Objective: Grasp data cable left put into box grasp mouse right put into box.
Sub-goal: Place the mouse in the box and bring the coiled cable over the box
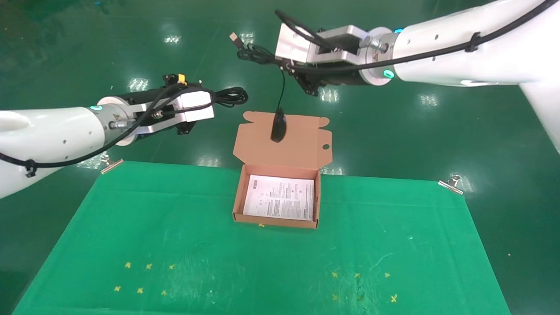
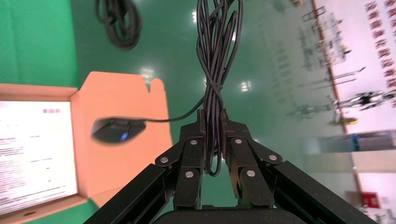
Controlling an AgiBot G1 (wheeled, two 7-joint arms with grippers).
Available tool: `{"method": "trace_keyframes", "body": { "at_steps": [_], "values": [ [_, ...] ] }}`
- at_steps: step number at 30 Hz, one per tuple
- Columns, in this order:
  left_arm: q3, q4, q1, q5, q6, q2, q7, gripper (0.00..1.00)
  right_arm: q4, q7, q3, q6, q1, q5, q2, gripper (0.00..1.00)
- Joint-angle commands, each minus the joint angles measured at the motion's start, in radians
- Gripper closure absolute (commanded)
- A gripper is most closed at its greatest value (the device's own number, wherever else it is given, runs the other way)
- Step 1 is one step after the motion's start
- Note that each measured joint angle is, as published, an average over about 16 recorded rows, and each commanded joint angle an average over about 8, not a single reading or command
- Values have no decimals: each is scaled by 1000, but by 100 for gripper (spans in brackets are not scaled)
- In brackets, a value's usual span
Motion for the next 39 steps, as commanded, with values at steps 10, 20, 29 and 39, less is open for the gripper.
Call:
{"method": "trace_keyframes", "body": {
  "at_steps": [10, 20, 29, 39],
  "values": [
    [1, 24, 7, 18, -4, -5, -2, 100, -62, -25, -7, 8, -11, 12, -38, 100],
    [1, 78, 27, 109, 24, -28, -50, 100, -121, -51, -23, -2, -51, 27, -69, 100],
    [-2, 88, 30, 191, 52, -26, -107, 100, -169, -78, -55, 22, -84, 63, -108, 100],
    [-5, 74, 36, 210, 60, -26, -125, 100, -182, -74, -139, 66, -112, 153, -118, 100]
  ]
}}
